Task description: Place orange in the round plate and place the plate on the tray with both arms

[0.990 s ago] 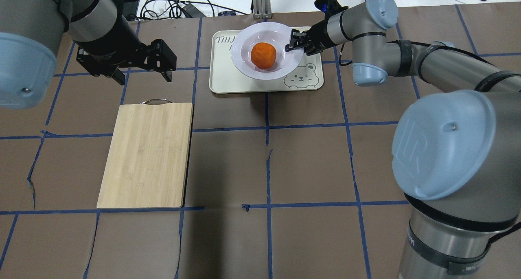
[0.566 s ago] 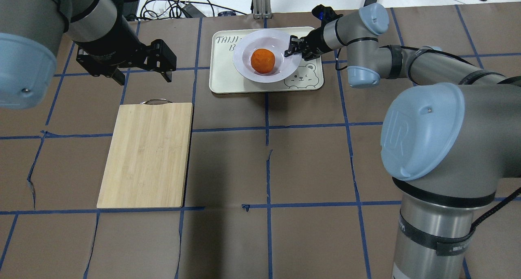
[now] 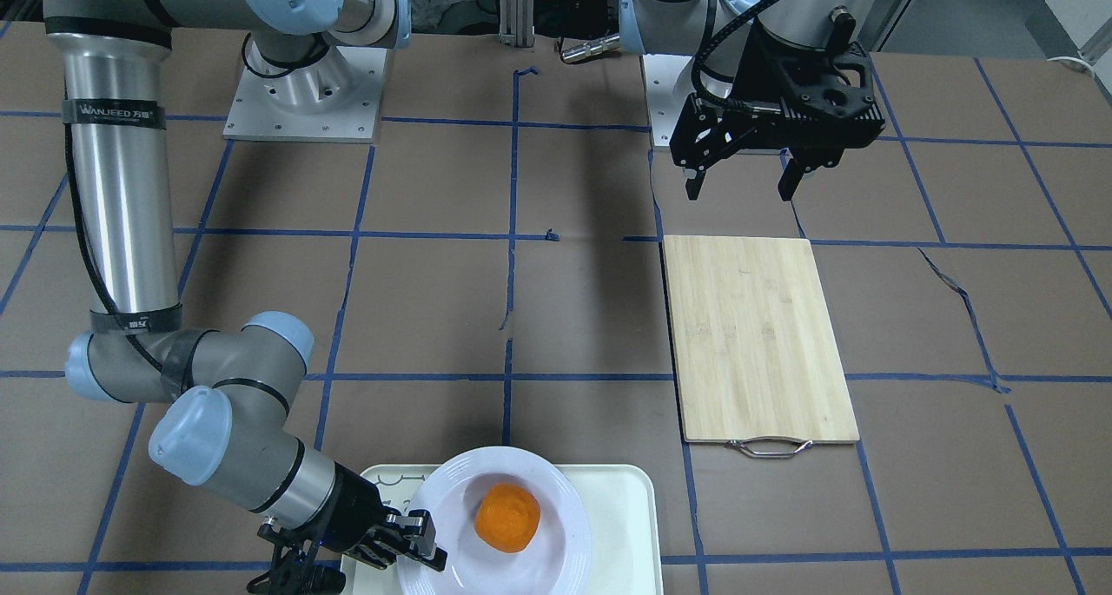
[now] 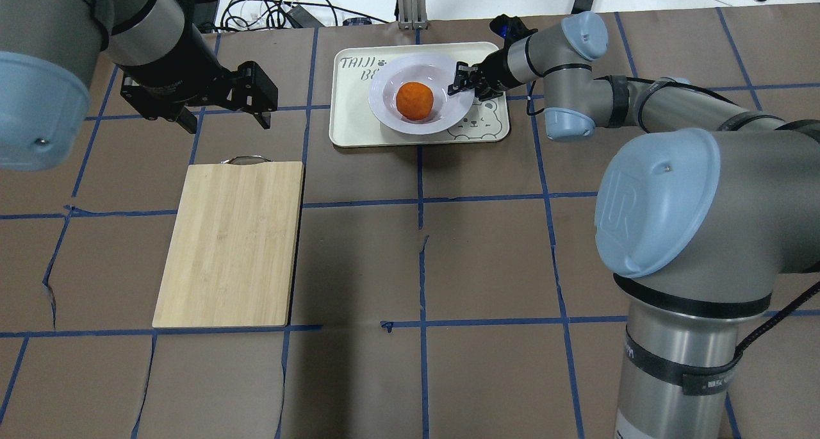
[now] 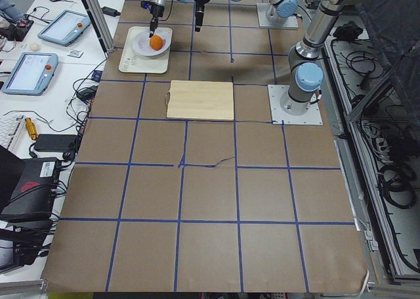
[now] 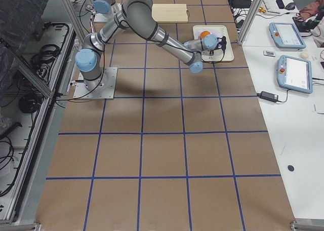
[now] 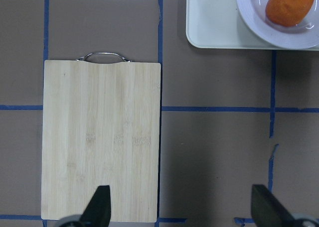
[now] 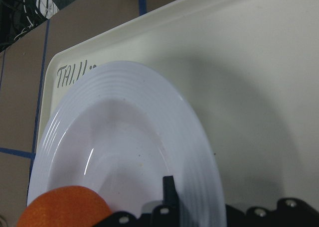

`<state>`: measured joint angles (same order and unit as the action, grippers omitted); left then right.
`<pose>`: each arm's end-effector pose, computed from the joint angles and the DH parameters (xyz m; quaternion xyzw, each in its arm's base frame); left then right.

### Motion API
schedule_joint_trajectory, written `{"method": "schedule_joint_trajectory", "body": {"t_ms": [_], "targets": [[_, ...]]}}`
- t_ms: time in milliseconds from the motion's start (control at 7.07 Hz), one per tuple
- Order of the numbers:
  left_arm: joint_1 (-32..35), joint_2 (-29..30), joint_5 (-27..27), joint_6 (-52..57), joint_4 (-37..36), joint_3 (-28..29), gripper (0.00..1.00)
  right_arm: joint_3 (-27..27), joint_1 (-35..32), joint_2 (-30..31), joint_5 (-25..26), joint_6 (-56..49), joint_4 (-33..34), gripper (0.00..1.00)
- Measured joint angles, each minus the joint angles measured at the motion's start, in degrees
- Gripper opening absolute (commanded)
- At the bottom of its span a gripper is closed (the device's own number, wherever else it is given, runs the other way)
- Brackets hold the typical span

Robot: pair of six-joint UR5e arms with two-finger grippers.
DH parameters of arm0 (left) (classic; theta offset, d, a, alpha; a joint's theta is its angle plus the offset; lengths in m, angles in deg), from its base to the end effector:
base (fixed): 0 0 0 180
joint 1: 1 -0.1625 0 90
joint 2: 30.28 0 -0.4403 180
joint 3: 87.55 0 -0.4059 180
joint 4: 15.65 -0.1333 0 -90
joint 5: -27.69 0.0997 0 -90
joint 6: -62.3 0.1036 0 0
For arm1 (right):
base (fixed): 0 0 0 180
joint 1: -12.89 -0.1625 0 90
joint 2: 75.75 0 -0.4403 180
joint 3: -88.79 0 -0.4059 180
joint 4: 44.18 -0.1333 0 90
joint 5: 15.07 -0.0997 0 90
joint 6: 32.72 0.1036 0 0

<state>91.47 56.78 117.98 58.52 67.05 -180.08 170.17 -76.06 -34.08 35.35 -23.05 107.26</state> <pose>-0.1540 -0.4898 0.5158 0.0116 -0.9977 0.0673 0.0011 0.1853 -0.7669 0.1586 0.0228 0.9260 -0.1519 0.3449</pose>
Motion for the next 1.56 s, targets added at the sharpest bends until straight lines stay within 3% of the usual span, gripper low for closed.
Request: {"method": "schedule_joint_trajectory", "body": {"t_ms": [283, 566, 848, 1131, 1556], "targets": [[0.0, 0.0, 0.0, 0.0, 0.0, 0.0, 1.0, -0.3, 0.0, 0.6, 1.2, 0.1, 0.0, 0.99], [0.0, 0.0, 0.0, 0.0, 0.0, 0.0, 1.0, -0.5, 0.0, 1.8, 2.6, 0.3, 0.0, 1.0], [0.0, 0.0, 0.0, 0.0, 0.0, 0.0, 1.0, -0.2, 0.1, 5.8, 8.6, -0.1, -2.0, 1.0], [0.0, -0.1, 0.0, 0.0, 0.0, -0.1, 1.0, 0.1, 0.2, 13.4, 15.5, -0.5, -15.1, 1.0], [0.0, -0.1, 0.0, 0.0, 0.0, -0.1, 1.0, 0.6, 0.3, 27.6, 23.8, -2.6, -42.3, 1.0]]}}
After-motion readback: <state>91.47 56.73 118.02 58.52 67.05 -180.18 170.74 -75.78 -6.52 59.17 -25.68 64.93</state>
